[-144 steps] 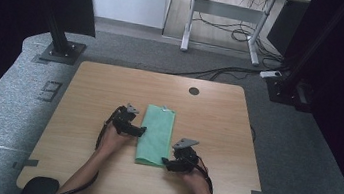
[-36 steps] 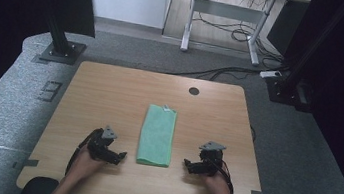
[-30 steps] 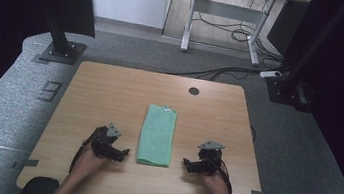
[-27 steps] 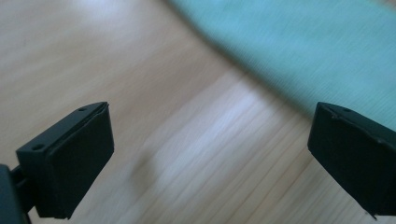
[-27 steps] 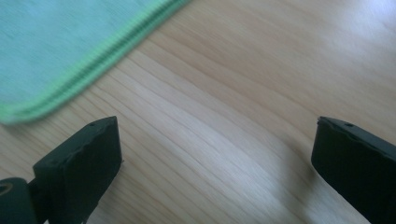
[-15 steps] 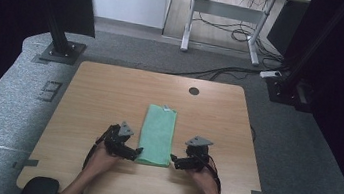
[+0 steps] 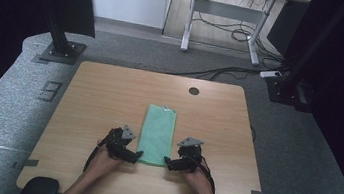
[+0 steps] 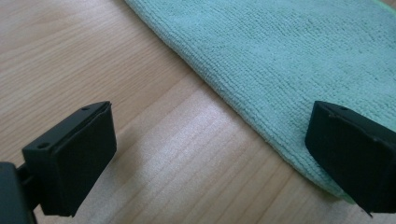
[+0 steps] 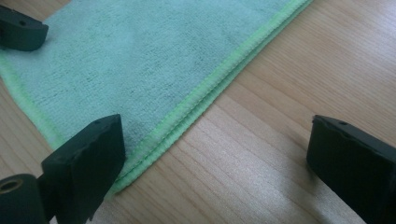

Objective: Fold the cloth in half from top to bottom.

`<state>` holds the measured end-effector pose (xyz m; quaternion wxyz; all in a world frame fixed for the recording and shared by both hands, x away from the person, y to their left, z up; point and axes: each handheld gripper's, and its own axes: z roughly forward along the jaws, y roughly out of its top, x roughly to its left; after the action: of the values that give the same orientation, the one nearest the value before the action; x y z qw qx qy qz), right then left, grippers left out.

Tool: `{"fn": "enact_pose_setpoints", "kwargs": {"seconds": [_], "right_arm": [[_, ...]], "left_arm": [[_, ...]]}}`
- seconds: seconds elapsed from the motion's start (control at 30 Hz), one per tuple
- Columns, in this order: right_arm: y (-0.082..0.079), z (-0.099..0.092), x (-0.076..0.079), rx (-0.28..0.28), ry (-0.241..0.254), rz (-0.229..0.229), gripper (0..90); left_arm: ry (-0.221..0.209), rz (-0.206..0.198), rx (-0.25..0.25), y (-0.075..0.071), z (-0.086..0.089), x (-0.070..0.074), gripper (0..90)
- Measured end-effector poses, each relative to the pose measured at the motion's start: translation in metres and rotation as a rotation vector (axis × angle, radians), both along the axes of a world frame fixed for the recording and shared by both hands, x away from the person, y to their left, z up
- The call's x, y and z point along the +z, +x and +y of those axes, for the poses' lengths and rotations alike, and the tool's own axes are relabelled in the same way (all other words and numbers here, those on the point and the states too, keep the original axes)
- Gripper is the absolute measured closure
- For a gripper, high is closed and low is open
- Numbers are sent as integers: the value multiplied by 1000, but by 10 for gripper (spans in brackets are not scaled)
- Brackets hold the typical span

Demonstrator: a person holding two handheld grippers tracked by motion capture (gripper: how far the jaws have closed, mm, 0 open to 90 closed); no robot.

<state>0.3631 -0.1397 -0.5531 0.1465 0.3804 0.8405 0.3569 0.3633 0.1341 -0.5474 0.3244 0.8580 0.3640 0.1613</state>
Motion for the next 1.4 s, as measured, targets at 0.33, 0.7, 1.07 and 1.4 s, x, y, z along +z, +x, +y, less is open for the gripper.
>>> {"fn": "enact_pose_setpoints", "kwargs": {"seconds": [0.33, 0.7, 1.07, 1.4], "right_arm": [[-13, -2, 1, 14, -12, -2, 54], [-33, -3, 1, 33, -18, -1, 66], [-41, -3, 0, 49, -10, -7, 60], [-40, -4, -1, 50, -7, -11, 35]], "left_arm": [[4, -6, -27, -17, -3, 0, 21], [-10, 24, -46, -36, -1, 0, 20], [-16, -6, -51, -26, 2, 13, 2], [-46, 1, 46, 17, 8, 12, 0]]}}
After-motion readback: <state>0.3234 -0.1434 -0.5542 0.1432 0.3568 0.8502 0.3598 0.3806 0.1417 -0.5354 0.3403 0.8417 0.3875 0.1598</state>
